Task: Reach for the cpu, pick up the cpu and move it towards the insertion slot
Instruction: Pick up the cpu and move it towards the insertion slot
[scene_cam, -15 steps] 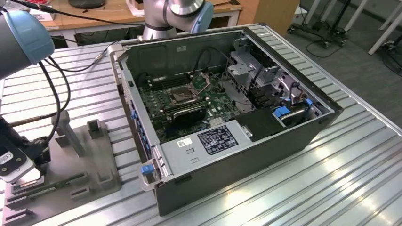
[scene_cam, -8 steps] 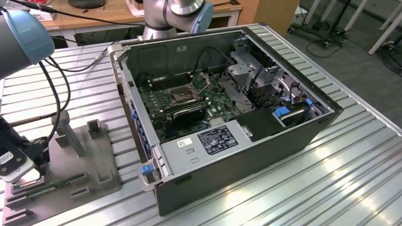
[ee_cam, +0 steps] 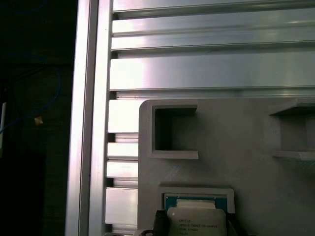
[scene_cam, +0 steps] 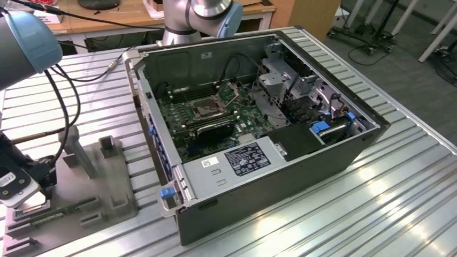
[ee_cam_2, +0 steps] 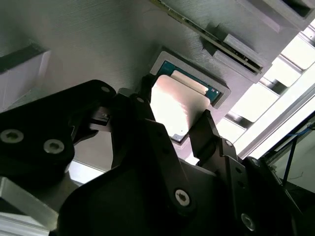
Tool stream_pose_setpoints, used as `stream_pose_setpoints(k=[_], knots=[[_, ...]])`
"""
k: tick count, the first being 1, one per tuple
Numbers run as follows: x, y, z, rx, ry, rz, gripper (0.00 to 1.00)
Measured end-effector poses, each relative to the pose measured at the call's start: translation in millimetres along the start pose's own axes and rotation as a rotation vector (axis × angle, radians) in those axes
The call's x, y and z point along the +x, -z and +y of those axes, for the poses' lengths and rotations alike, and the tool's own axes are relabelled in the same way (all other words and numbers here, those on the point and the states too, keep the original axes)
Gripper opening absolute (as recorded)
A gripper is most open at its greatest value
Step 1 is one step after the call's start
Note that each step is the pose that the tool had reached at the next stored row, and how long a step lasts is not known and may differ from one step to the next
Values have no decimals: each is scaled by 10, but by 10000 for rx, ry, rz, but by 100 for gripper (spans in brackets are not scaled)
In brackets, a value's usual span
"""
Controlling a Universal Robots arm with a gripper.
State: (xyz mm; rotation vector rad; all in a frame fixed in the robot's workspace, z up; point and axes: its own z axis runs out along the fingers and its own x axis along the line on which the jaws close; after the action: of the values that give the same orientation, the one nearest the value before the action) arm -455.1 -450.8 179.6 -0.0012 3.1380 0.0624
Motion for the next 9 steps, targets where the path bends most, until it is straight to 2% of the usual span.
stream_pose_setpoints(k=[3,4,9], knots=[[-1,2,0,0,0,-2,55],[-1,43,2,0,0,0,55],[-1,76,3,1,0,1,55]])
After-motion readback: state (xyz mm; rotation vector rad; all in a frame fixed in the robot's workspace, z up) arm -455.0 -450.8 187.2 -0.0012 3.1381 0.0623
